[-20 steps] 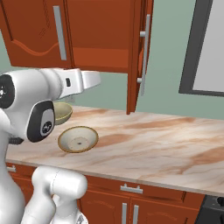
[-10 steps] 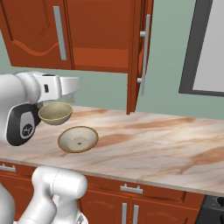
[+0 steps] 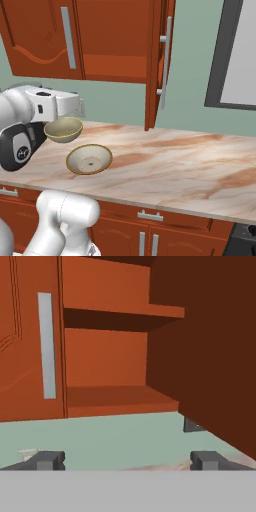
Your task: Open the cabinet. Pick the bowls from the counter and place them in the cabinet. Then close the cabinet.
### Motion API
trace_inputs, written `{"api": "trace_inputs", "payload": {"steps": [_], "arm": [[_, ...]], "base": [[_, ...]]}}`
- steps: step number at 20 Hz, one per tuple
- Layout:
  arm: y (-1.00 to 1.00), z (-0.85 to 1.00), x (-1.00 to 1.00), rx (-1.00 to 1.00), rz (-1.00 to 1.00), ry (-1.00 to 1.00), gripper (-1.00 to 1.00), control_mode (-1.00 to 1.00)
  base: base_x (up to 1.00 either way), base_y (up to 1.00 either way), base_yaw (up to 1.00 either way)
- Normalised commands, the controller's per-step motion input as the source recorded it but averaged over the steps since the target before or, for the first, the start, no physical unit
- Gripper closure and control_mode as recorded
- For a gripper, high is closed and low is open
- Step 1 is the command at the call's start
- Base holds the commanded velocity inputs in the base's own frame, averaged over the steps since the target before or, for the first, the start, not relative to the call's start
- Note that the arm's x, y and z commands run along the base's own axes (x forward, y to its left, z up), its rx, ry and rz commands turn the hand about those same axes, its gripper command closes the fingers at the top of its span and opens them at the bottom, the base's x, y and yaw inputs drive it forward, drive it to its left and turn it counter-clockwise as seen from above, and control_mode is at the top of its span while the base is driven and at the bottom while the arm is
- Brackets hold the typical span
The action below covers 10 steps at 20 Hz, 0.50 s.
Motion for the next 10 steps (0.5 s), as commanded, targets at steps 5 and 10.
{"api": "trace_inputs", "payload": {"steps": [5,10], "arm": [[0.24,0.0,0.0,0.0,-0.03,-0.17,-1.0,-1.0],[0.14,0.0,0.14,0.0,-0.01,-0.06,-1.0,-1.0]], "base": [[0.0,0.0,0.0],[0.0,0.0,0.0]]}}
